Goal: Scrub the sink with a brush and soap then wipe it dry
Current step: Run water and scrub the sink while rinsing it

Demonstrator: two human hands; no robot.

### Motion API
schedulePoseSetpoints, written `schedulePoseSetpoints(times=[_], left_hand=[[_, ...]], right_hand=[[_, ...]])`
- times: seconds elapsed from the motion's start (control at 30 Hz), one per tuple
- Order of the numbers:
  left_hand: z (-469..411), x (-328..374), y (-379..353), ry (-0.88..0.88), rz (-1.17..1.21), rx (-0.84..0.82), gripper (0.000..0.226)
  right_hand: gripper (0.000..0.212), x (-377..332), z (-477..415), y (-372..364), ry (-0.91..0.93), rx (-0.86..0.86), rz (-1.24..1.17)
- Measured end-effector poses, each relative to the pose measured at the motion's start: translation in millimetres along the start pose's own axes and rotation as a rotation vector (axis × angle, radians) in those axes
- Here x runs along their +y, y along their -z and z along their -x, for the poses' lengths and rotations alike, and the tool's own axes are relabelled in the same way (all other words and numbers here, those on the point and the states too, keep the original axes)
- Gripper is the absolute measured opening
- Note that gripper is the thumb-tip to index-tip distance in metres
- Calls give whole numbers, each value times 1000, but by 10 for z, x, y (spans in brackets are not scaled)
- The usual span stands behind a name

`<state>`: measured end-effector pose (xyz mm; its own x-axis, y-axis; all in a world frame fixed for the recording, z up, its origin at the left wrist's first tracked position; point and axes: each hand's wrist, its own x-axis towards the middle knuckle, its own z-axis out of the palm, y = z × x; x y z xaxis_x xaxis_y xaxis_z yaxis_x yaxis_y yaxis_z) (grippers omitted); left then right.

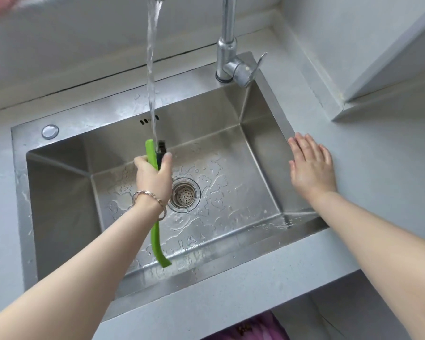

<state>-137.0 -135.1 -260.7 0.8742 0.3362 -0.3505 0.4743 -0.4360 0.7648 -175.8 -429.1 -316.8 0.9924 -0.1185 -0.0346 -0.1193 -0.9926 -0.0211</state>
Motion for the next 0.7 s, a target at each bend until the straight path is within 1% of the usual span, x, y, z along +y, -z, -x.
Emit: schedulePoseSetpoints(times=[0.1, 0.13, 0.2, 0.27, 0.33, 0.43, 0.53, 0.63, 0.7], left_hand=[[79, -15, -228, 99, -259, -288, 23], [137, -21, -314, 76, -360, -389, 27], [283, -24, -546, -68, -490, -590, 38], [455, -60, -768, -224, -571, -782, 50], [592, -115, -969, -343, -636, -963, 53], [656, -222, -1237, -440, -711, -1210, 50], [652, -323, -1373, -471, -696, -1340, 44], [659, -388, -1446, -497, -636, -1365, 36], [662, -415, -1539, -487, -685, -1354, 35]], right_hand=[[58, 19, -11, -9, 9, 1, 15], [58, 20, -11, -17, 16, 6, 16], [57, 47, -21, -38, 22, 30, 22], [56, 48, -21, -49, 34, 62, 29], [55, 50, -18, -60, 48, 93, 33], [56, 77, -23, -105, 53, 118, 34], [56, 89, -20, -137, 51, 139, 30], [54, 89, -26, -153, 60, 177, 28], [54, 89, -30, -161, 65, 202, 27]])
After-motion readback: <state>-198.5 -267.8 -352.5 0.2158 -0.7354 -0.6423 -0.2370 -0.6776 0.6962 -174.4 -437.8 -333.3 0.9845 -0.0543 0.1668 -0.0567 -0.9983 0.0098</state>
